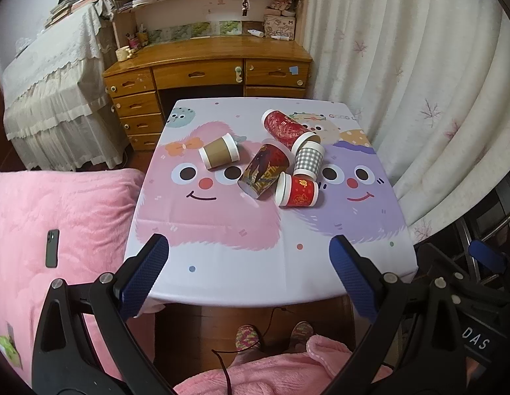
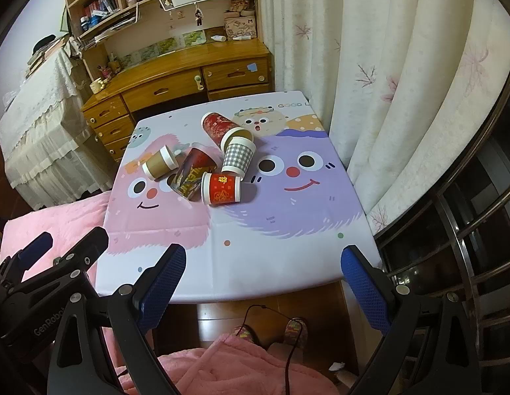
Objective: Flip cup upright
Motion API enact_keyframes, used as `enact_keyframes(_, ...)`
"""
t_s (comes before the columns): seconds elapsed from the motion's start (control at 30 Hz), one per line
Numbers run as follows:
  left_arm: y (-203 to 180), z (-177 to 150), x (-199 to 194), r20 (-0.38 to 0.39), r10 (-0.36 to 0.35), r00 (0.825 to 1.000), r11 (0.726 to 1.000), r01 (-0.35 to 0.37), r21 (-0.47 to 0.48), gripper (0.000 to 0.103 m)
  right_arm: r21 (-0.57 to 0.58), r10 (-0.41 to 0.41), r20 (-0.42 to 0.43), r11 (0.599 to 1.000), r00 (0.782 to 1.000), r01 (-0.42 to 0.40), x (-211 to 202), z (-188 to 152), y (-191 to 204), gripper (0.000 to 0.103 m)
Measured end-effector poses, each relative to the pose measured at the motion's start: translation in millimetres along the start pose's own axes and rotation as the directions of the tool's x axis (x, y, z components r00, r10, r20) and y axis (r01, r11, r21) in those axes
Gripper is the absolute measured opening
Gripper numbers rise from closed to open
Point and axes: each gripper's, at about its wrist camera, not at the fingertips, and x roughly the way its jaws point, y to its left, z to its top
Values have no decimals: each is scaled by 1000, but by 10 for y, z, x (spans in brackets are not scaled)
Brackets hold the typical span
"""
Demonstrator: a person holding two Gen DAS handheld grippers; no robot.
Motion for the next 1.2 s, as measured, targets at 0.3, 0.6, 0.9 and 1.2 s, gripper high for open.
enact_keyframes(0.3, 249, 89, 45, -17, -37, 999, 999, 38, 39, 98, 19, -30, -3, 999, 1000, 30, -41, -63, 219, 96)
enact_keyframes(0.6, 368, 76, 230, -78, -47, 996, 997, 51, 49, 98, 41, -15, 25, 999, 1000, 14, -35, -97, 310, 96)
enact_keyframes(0.9, 496, 224, 464, -108, -98, 989, 994, 102, 36, 97, -6, 24, 58, 1000, 998, -24, 226, 230, 431, 96)
enact_keyframes(1.2, 277, 802, 1045, -156, -37, 987, 960, 78, 270, 90, -57, 15, 107, 998, 994, -9, 711, 819, 500, 96)
